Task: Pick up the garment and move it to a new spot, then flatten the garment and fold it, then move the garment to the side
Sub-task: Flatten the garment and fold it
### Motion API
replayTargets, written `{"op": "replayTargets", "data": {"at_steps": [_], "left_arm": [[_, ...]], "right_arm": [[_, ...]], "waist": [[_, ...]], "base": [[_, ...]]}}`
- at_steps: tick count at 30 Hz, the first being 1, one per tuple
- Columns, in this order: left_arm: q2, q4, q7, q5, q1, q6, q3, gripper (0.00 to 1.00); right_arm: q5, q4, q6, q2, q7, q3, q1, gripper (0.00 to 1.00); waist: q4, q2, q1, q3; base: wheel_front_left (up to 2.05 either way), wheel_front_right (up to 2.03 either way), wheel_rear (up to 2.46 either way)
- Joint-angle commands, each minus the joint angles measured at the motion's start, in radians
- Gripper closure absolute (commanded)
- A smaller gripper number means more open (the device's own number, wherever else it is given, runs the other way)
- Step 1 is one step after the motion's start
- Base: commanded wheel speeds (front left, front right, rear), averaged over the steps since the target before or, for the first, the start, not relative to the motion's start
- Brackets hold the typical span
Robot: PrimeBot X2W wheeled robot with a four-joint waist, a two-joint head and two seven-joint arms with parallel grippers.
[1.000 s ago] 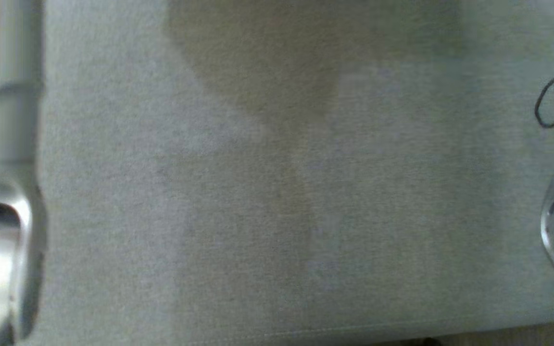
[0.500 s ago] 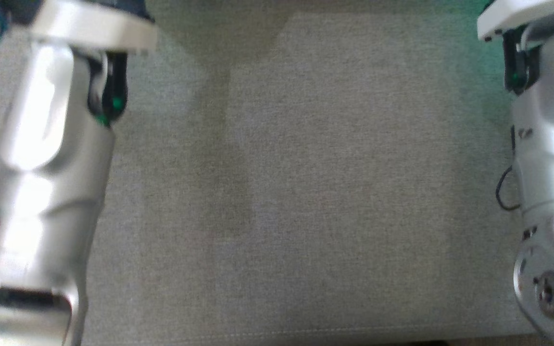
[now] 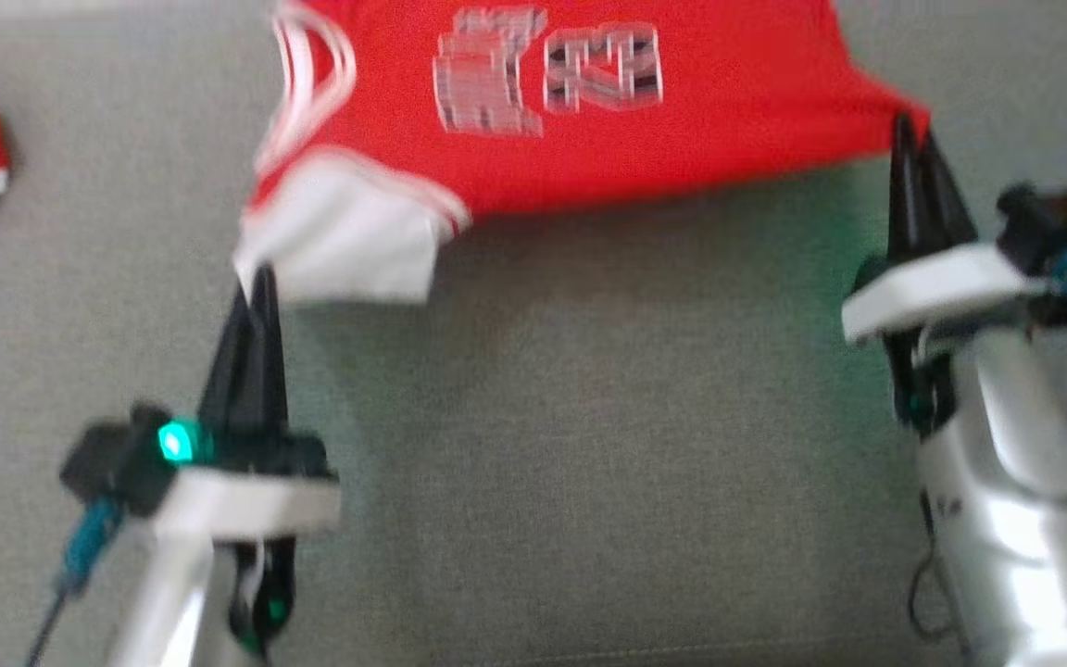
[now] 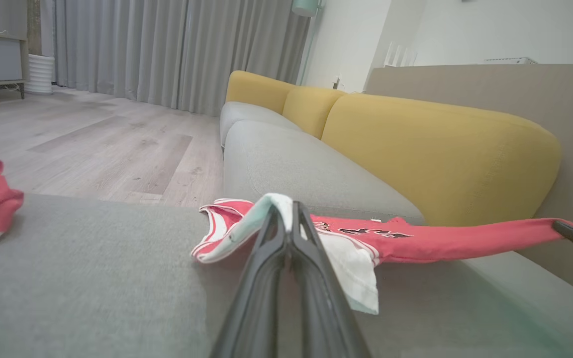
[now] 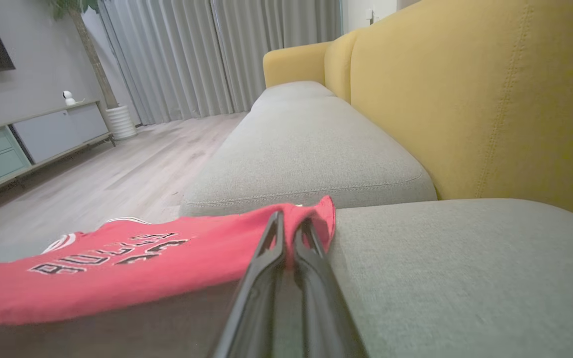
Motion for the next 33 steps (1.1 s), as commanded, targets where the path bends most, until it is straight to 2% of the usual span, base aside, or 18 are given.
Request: {"op": "replayTargets", "data": {"at_steps": [1, 5, 10, 18, 24, 33], "left_arm": [[0.011, -0.067, -0.005, 0.008, 0.034, 0.010, 0.035, 1.00], [-0.012, -0.158, -0.005, 0.009, 0.200, 0.037, 0.030, 1.00], [-0.009, -0.271, 0.011, -0.008, 0.367, 0.059, 0.025, 1.00], [0.010, -0.375, 0.056, -0.013, 0.519, 0.081, 0.008, 1.00], [0.008, -0.348, 0.101, -0.022, 0.511, 0.076, -0.022, 1.00], [0.010, -0.274, 0.141, -0.023, 0.386, 0.064, -0.039, 1.00]], "right_arm": [[0.016, -0.059, 0.004, 0.014, -0.011, 0.026, 0.042, 1.00], [0.032, -0.146, 0.004, 0.014, -0.011, 0.011, 0.187, 1.00], [0.061, -0.267, 0.004, 0.014, 0.003, 0.007, 0.371, 1.00], [0.113, -0.409, 0.004, 0.014, 0.089, 0.001, 0.604, 1.00], [0.103, -0.405, 0.004, 0.014, 0.139, -0.013, 0.621, 1.00], [0.098, -0.351, 0.004, 0.014, 0.234, -0.011, 0.549, 1.00]], "waist": [[0.001, 0.0000, 0.0004, -0.086], [0.007, 0.0000, 0.0004, -0.160], [0.010, 0.0000, 0.0004, -0.216], [0.024, 0.0000, 0.0004, -0.247], [0.022, 0.0000, 0.0004, -0.236], [0.012, 0.0000, 0.0004, -0.201]], "base": [[0.00, 0.00, 0.00], [0.00, 0.00, 0.00], [0.00, 0.00, 0.00], [0.00, 0.00, 0.00], [0.00, 0.00, 0.00], [0.00, 0.00, 0.00]]}}
